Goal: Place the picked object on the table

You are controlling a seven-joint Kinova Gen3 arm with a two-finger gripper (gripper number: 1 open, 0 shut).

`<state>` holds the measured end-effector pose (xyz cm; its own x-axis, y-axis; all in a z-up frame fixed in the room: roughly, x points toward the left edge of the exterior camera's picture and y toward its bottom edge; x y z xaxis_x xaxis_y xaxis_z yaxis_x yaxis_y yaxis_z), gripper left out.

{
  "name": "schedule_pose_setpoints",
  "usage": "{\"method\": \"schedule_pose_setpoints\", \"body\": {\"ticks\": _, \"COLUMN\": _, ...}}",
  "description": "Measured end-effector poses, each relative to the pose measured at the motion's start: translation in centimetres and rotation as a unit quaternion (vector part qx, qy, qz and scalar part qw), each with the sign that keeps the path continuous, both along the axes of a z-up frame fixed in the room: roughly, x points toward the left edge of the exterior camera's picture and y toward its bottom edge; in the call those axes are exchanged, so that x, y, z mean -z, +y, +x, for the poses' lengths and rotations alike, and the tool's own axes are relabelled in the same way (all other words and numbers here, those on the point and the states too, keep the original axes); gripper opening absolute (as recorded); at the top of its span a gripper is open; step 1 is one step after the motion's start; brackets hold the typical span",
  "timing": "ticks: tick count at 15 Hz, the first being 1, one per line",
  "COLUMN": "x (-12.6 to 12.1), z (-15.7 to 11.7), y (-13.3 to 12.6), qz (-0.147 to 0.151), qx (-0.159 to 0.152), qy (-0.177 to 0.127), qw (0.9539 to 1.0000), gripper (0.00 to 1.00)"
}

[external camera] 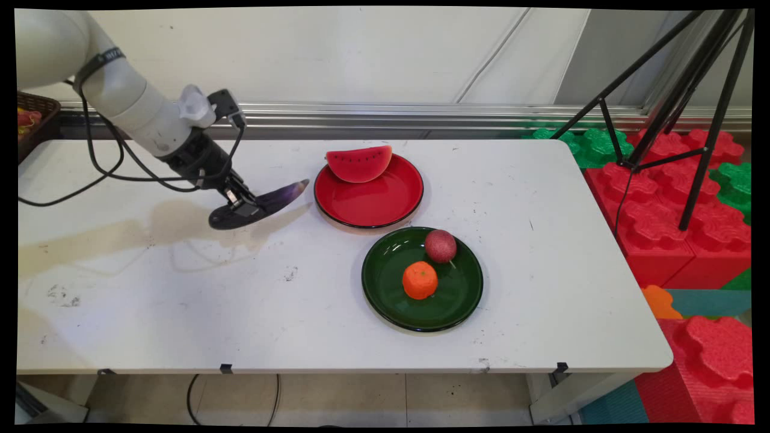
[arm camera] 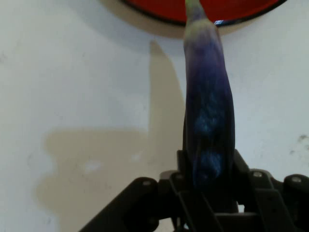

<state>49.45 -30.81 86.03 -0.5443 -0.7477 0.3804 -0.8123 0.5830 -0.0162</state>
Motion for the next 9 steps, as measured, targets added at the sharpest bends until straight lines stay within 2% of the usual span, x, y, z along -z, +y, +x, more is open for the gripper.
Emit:
{"method": "schedule_pose_setpoints", "body": {"ticks": 6, "x": 3.0, "z": 1.3, "y": 0.1, "qz": 0.019, "qx": -0.071, "qy": -0.001, "qw": 0.9973, "gripper": 0.0}}
{"method": "schedule_pose_setpoints", "body": {"ticks": 9, "x": 4.1, "z": 1.5, "y": 0.1, "qz": 0.027, "qx": -0.09, "qy": 0.0, "qw": 0.9956, "gripper": 0.0}}
